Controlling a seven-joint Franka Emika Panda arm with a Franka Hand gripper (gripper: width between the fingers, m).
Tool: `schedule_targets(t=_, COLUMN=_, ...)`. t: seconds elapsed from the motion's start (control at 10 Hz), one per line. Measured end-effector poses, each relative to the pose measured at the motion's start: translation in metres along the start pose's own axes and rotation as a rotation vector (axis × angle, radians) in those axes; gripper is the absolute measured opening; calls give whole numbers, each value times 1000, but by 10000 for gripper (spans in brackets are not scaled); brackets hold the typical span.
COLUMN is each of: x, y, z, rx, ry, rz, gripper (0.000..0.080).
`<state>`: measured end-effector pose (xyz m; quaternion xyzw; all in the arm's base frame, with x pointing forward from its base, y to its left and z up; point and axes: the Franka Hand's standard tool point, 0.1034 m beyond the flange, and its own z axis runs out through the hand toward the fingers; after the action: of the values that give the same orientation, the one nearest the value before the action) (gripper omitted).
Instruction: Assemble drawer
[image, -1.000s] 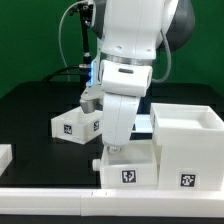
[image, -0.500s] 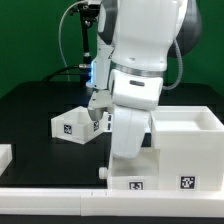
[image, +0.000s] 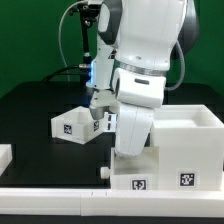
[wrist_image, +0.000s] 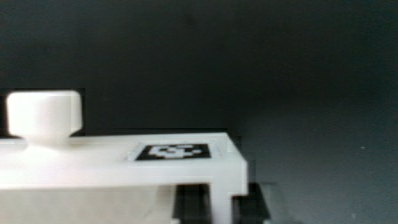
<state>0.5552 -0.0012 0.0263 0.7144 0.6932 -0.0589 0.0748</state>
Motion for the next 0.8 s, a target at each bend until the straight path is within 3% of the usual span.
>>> schedule_targets(t=0.4, x=0, y=0, z=0, rx=0, ry=0, rz=0, gripper=38)
schedule_targets(t=0.6, x=1, y=3, z=-6, rx=-8, ry=2, rz=-1, gripper=381)
schedule_targets(t=0.7, x=-2, y=6, z=-14, rx=-1, ry=-3, rz=-1, gripper=381)
schedule_targets(t=0.8, x=-10, y=13, z=-27, rx=8, ry=-13, rz=5, gripper=553)
